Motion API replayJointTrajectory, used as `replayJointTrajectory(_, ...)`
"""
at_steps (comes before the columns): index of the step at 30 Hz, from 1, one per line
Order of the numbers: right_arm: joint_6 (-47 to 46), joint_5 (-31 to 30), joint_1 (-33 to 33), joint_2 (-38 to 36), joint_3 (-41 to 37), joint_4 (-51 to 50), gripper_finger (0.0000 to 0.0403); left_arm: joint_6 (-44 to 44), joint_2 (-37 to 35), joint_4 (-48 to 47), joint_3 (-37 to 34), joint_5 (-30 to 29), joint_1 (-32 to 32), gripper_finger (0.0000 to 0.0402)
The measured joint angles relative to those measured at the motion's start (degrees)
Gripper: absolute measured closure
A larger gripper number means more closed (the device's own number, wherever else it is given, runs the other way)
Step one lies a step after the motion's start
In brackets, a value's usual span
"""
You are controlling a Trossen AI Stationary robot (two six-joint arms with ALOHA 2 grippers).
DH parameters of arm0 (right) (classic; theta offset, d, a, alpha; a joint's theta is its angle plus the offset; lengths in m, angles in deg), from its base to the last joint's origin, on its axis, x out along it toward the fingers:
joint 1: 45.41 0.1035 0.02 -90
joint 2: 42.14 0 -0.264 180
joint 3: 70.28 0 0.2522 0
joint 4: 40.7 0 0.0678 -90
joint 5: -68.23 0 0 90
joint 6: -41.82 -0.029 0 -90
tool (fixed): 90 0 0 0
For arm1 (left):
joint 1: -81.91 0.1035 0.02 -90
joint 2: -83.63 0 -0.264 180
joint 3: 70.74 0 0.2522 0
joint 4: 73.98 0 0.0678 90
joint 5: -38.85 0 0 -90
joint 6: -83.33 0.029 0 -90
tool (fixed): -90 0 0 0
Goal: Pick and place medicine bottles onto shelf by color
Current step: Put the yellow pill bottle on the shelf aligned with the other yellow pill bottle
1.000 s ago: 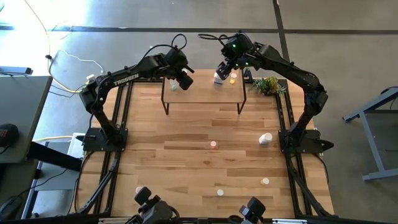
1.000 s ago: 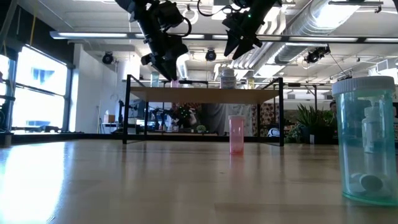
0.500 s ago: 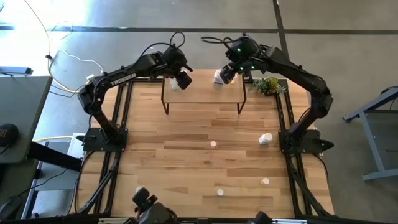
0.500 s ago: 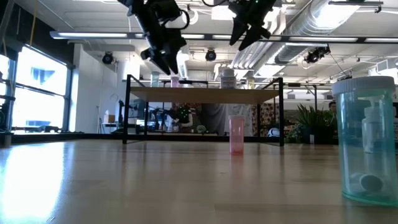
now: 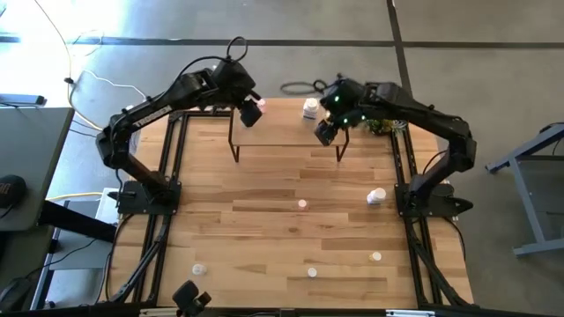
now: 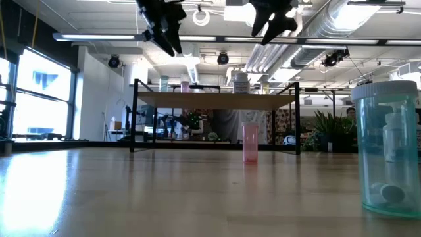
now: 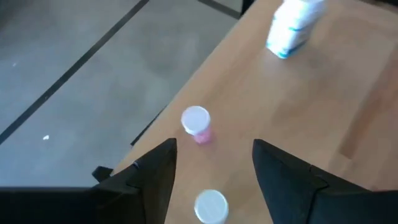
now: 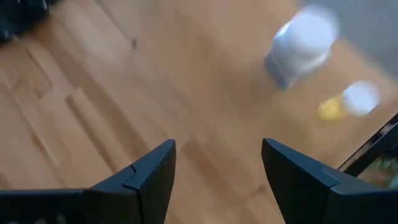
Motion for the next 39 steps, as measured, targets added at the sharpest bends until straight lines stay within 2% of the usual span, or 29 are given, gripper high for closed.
replayJointTrajectory(4,-4.25,-1.11,3.83,0.00,-2.57,-1.96,0.0174,-0.29,-3.22,0.10,-2.56,1.80,-1.82,0.0202)
replayJointTrajectory(12,-13.41,-1.76,11.38,0.02,-9.45,-5.13,0.0174,-3.54,-10.87,4.20,-14.39,3.36,-6.47,0.0213)
replayJointTrajectory(17,-19.01,-0.92,15.39,0.00,-14.48,-6.92,0.0174,-5.10,-14.31,6.95,-19.35,4.21,-9.01,0.0213)
replayJointTrajectory(23,-28.22,1.07,19.67,-2.97,-22.40,-7.58,0.0174,-6.54,-15.60,6.44,-20.41,4.22,-11.78,0.0212)
replayJointTrajectory(27,-37.64,3.17,23.28,-6.85,-27.95,-6.86,0.0174,-6.21,-15.81,6.57,-20.41,4.06,-13.55,0.0212)
replayJointTrajectory(32,-49.26,6.70,29.55,-11.99,-34.30,-2.07,0.0174,-6.12,-15.81,6.56,-20.41,4.03,-14.84,0.0215)
replayJointTrajectory(39,-60.68,7.14,38.84,-15.08,-38.33,-1.00,0.0174,-6.17,-15.79,6.55,-20.41,4.04,-16.03,0.0215)
